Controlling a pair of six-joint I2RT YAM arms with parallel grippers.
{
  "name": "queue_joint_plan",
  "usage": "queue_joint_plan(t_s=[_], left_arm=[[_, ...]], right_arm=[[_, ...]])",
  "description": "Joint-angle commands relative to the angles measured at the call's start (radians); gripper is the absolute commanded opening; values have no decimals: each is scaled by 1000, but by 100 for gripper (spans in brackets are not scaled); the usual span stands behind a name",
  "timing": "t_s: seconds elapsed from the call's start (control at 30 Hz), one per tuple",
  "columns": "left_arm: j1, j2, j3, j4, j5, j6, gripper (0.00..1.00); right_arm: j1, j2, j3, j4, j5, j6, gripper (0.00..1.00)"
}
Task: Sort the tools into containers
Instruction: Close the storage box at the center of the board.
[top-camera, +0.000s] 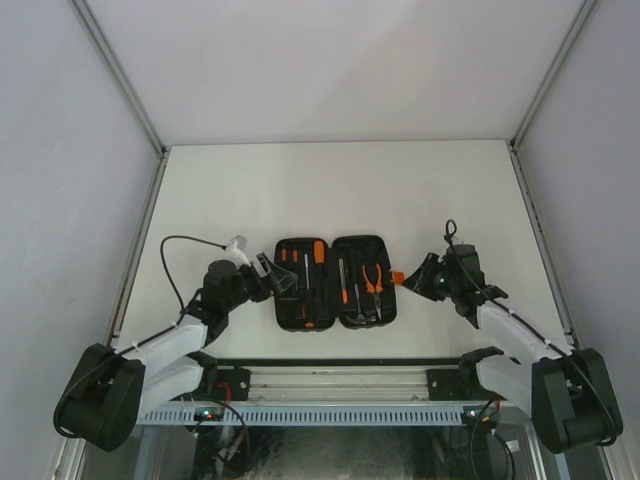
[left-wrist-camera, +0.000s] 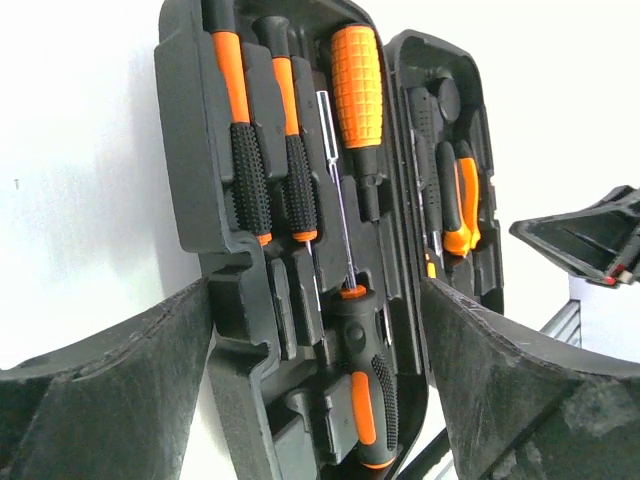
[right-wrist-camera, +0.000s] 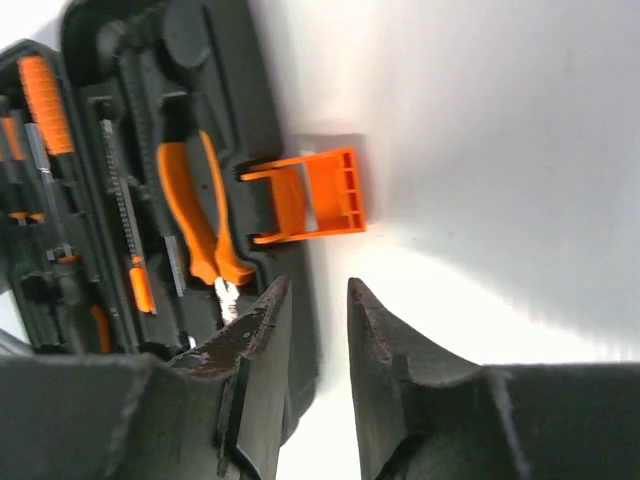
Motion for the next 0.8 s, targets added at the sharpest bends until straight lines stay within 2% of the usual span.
queue_joint_plan(t_s=[0.0, 0.2, 0.43, 0.77], left_arm=[[1, -50, 4, 84, 81, -8, 85], [1, -48, 22, 82, 112, -5, 84], [-1, -36, 52, 80, 147, -12, 83], [-62, -63, 129, 20, 145, -19, 81]], right_arm=[[-17, 32, 36, -44, 57, -27, 25], [-18, 112, 36, 45, -93, -48, 20], [-17, 198, 44, 93, -178, -50, 19], [11, 225, 43, 119, -196, -46, 18]])
